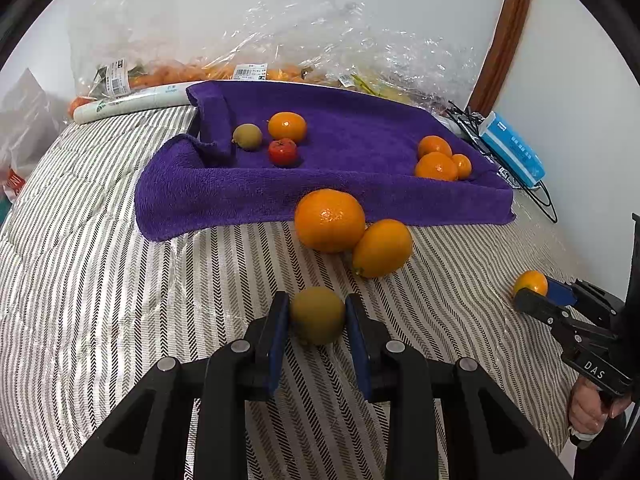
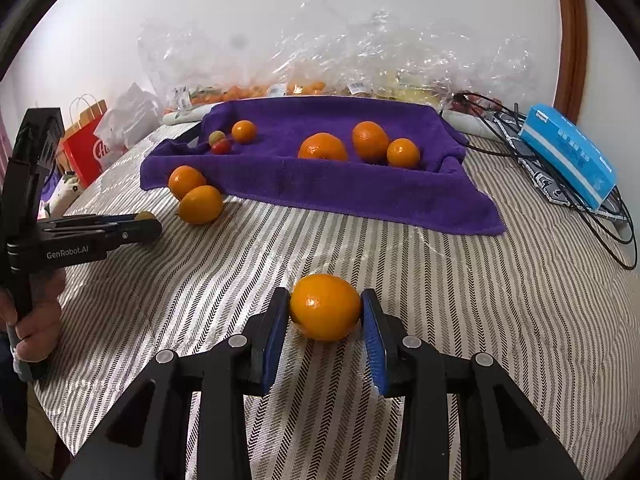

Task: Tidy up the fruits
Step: 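Carry the orange in the right tool over the towel while the left tool carries its fruit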

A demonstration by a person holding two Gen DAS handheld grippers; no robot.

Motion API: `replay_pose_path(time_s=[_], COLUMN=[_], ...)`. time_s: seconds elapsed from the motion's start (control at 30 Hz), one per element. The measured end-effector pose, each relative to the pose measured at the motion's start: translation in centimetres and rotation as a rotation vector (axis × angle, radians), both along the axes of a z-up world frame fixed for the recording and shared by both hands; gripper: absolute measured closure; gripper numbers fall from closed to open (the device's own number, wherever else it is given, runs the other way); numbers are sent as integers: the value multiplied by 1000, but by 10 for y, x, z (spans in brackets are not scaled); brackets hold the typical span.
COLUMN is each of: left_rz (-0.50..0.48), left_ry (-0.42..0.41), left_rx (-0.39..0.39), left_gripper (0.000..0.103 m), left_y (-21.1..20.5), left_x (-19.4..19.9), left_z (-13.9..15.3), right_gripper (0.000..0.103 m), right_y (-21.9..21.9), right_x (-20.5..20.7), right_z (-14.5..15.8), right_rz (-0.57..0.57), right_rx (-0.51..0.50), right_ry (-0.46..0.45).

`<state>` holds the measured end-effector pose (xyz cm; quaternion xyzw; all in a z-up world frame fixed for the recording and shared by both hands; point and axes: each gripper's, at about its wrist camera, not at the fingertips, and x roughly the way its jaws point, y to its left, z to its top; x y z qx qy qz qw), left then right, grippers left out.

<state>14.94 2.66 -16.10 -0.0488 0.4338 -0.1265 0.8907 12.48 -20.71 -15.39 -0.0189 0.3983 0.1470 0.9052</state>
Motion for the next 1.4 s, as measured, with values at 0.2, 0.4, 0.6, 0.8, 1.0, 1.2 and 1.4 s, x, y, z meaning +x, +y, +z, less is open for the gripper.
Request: replay_pose_path(time_s=[0.2, 0.4, 0.6, 0.8, 1.0, 1.2, 1.4], left_rz=[-7, -38, -17, -10, -8, 52, 102], left_ry=[-16, -96, -129, -139, -186, -209, -217], left_rx=[-66, -94, -93, -127, -99, -117, -143], left_gripper=[76, 76, 76, 76, 76, 76, 76], left_y=[7, 4, 4, 2, -6, 0, 10], left_x=[-2, -14, -17, -17, -11, 11, 47], left_z=[2, 14, 20, 36, 60, 77, 88], right_gripper=[67, 67, 67, 67, 67, 67, 67], right_y=[-1, -2, -5, -4, 0, 5, 9], right_x=[2, 0, -2, -1, 8, 33, 65], right_z=[-1, 0, 3, 22, 51, 73, 89], right_rz=[-24, -23, -25, -22, -9, -18, -39], right_rx=[3, 18, 31, 29, 23, 55, 79], right_ry=[8, -4, -6, -40, -92, -130, -153])
